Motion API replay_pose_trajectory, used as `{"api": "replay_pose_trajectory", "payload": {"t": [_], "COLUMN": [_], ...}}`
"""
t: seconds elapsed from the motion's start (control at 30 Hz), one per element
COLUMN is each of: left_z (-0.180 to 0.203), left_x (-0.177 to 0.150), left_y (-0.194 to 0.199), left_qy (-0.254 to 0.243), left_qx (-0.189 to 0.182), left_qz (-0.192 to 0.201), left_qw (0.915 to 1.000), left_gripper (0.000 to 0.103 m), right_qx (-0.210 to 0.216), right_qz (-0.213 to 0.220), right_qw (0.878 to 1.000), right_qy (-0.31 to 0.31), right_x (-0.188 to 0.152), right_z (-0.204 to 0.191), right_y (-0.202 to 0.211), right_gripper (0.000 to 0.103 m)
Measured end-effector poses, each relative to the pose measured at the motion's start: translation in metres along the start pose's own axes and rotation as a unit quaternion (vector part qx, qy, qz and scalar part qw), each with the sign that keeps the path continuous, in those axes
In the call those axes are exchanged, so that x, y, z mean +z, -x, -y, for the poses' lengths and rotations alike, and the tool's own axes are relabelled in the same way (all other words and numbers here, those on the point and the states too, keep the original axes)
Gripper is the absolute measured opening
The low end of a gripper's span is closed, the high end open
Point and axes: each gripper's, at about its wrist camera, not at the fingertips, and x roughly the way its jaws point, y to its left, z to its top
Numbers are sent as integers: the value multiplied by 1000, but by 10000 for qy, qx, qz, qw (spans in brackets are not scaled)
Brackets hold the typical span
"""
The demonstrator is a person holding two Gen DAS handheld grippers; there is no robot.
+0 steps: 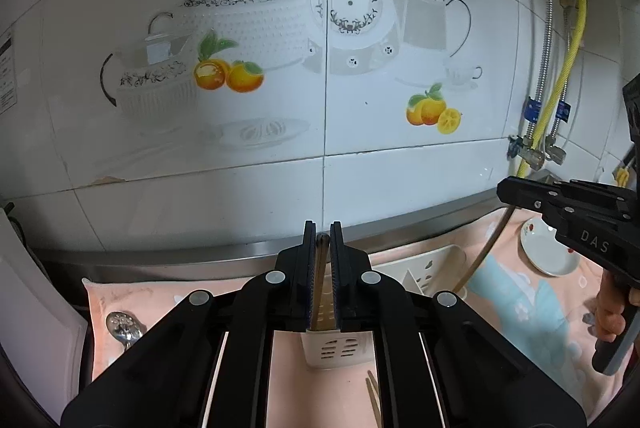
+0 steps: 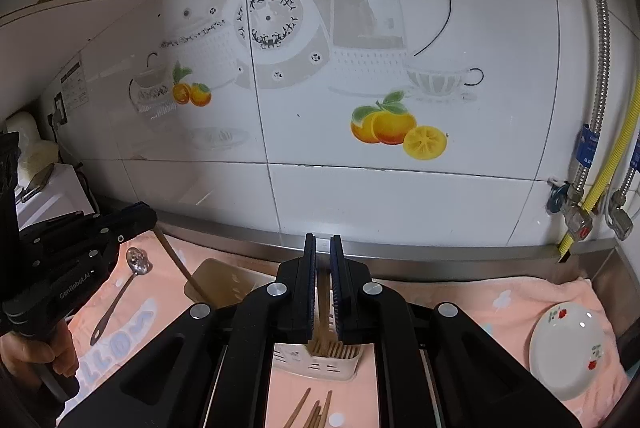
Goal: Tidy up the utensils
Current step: 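Lower each chopstick into the white holder and open both tools, then move both open tools back down to the remaining chopsticks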
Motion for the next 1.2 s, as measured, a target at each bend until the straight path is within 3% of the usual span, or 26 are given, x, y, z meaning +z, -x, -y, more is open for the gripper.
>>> {"api": "replay_pose_trajectory", "payload": {"t": [0.17, 0.23, 0.47, 0.8, 1.0, 1.2], "left_z": [2, 2, 2, 3, 3, 9], "left_x": [1, 0, -28, -110, -161, -198], "left_y": [19, 29, 74, 106, 108, 104], "left_qy": [-62, -55, 39, 243, 488, 543], "left_qx": [44, 56, 52, 52, 14, 36], "left_qz": [117, 170, 267, -93, -500, -843], "left_qw": [9999, 9998, 9996, 9996, 9976, 9950], "left_gripper": [9, 19, 36, 47, 48, 53], "right_qx": [-113, -124, -133, 5, 25, 22], "right_qz": [204, 275, 226, -552, -1082, -1409], "right_qw": [9997, 9995, 9992, 9981, 9941, 9900], "right_qy": [85, 103, 312, 263, 67, -78], "right_x": [0, -4, -45, -160, -229, -269], "right_z": [-1, -2, -12, -22, -26, -28], "right_y": [23, 37, 76, 89, 85, 79], "right_gripper": [15, 16, 20, 20, 20, 20]}}
